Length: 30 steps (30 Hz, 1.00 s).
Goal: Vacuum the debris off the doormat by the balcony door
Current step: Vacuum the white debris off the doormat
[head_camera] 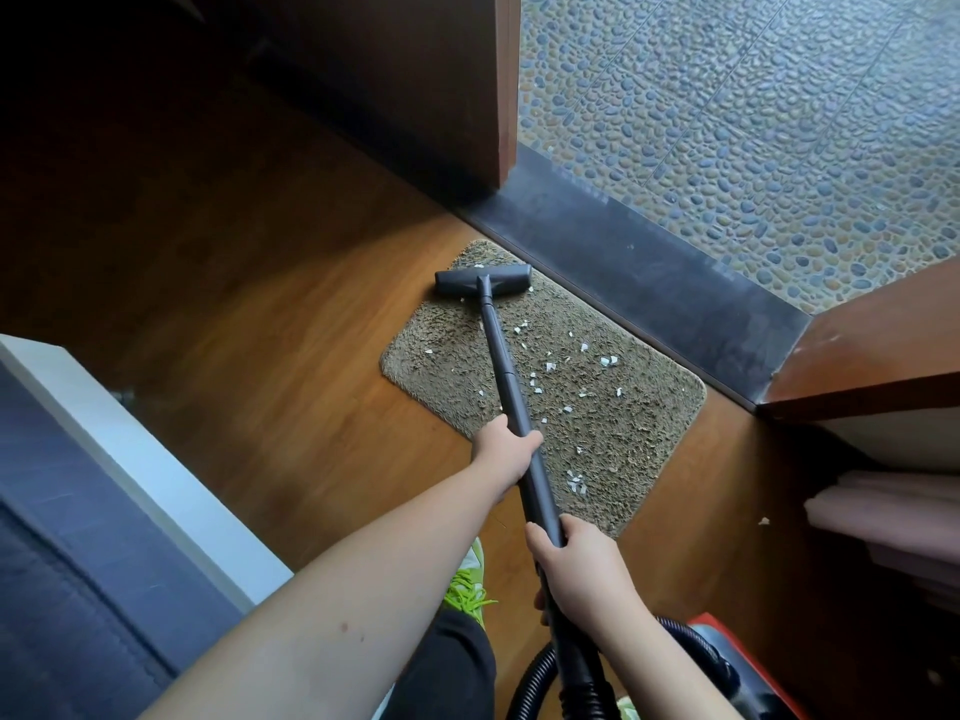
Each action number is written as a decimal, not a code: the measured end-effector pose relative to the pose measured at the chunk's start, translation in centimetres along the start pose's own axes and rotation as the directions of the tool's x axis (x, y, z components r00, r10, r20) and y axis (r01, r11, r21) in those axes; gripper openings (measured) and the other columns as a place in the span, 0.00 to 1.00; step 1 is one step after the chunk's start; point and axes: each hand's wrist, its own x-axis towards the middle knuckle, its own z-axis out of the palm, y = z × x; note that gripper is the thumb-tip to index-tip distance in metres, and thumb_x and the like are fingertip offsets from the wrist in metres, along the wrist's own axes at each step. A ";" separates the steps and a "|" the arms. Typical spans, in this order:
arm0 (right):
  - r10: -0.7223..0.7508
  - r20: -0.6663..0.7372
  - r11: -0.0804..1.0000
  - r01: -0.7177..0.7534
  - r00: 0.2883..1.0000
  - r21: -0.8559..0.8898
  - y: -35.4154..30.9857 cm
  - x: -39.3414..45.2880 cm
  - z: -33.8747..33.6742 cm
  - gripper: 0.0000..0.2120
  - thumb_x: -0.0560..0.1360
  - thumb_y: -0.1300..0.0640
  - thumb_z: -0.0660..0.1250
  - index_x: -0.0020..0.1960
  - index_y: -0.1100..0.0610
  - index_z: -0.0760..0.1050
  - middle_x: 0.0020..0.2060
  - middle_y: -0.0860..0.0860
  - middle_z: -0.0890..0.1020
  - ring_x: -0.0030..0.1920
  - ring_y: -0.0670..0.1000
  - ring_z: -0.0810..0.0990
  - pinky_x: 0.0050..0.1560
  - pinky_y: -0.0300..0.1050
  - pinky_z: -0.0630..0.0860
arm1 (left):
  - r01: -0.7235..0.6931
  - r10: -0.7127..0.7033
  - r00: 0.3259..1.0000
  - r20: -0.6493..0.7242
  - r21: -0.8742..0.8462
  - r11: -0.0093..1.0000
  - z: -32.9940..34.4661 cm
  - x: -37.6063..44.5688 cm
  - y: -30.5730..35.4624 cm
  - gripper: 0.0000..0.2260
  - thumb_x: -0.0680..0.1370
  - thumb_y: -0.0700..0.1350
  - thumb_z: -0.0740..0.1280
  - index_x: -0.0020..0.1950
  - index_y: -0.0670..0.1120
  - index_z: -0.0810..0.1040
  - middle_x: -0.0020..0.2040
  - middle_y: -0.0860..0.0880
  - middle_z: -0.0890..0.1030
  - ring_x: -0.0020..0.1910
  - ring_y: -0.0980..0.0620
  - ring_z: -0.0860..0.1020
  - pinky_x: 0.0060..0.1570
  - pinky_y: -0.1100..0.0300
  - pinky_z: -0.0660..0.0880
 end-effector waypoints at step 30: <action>-0.054 0.023 0.989 0.057 0.998 -0.139 6.4 -6.5 0.7 0.14 0.78 0.46 0.61 0.47 0.57 0.73 0.35 0.50 0.79 0.20 0.42 0.74 0.21 0.29 0.64 | 0.049 -0.049 0.999 0.000 0.022 0.999 1.8 -9.3 -4.3 0.15 0.76 0.50 0.67 0.59 0.45 0.75 0.56 0.46 0.79 0.48 0.47 0.75 0.49 0.58 0.74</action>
